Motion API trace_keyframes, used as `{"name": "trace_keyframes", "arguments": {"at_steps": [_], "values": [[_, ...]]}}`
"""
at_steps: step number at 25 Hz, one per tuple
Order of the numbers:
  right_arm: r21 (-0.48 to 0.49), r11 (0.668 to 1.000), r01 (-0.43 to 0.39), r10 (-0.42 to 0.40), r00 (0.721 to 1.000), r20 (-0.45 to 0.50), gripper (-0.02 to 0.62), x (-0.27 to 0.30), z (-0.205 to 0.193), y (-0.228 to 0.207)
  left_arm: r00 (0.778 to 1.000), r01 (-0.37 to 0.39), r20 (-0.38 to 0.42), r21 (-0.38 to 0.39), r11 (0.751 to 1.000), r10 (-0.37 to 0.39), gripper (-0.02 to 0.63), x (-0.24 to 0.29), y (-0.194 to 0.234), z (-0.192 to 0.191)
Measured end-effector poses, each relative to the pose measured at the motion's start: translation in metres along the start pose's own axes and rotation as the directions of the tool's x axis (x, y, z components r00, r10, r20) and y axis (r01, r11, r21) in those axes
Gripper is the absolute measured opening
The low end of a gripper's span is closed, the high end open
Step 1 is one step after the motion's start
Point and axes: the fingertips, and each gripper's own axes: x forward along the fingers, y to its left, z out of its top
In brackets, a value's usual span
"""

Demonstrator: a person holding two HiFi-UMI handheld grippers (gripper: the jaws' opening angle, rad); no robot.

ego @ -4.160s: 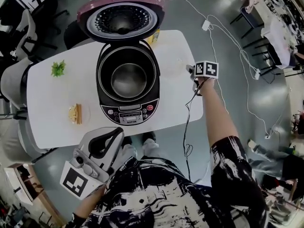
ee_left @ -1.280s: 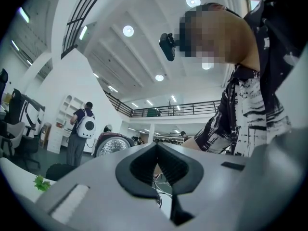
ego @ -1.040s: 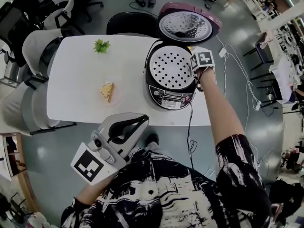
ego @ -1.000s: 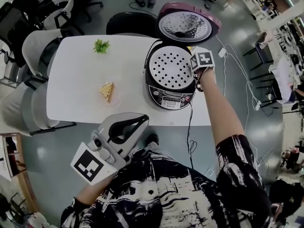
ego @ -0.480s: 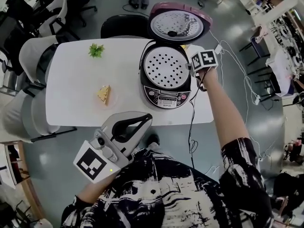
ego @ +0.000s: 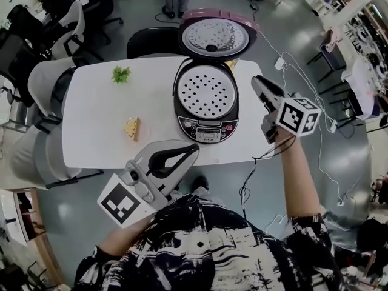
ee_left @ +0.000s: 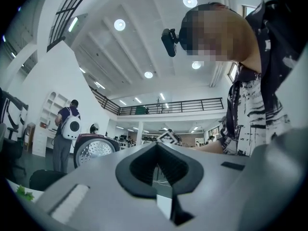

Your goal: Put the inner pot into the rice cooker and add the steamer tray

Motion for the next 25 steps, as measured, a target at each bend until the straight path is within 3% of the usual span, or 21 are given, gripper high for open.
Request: {"name": "trace_keyframes", "arguments": {"at_steps": [1, 3, 6, 9, 11, 18, 25], "values": [[-0.020, 0.999, -0.037, 0.039, 0.991, 0.129, 0.069, -0.030, 0.021, 0.019, 1.000, -0.001, -0.010, 0.007, 1.000, 0.001, 0.005, 0.004, 0.001, 0.000], [-0.074, 0.993, -0.090, 0.109, 0.940, 0.323, 0.041, -0.086, 0.053, 0.060, 0.999, -0.009, -0.031, 0.026, 1.000, 0.009, 0.005, 0.014, 0.006, 0.001], [-0.159, 0.983, -0.094, 0.154, 0.891, 0.428, 0.008, -0.141, 0.065, 0.100, 0.998, -0.028, -0.046, 0.055, 0.998, 0.030, 0.005, 0.033, 0.014, 0.003], [-0.219, 0.975, -0.026, 0.128, 0.875, 0.467, 0.003, -0.167, 0.057, 0.111, 0.998, -0.043, -0.041, 0.082, 0.996, 0.046, 0.005, 0.050, 0.017, 0.008], [-0.252, 0.968, 0.004, 0.117, 0.879, 0.463, 0.003, -0.172, 0.045, 0.109, 0.997, -0.057, -0.046, 0.096, 0.994, 0.062, 0.005, 0.059, 0.017, 0.008], [-0.305, 0.951, -0.042, 0.161, 0.912, 0.377, -0.002, -0.160, 0.015, 0.095, 0.990, -0.115, -0.064, 0.123, 0.986, 0.123, 0.005, 0.077, 0.018, 0.002], [-0.335, 0.939, -0.081, 0.224, 0.883, 0.413, -0.002, -0.158, 0.027, 0.104, 0.981, -0.174, -0.062, 0.133, 0.976, 0.183, 0.005, 0.077, 0.015, 0.002]]}}
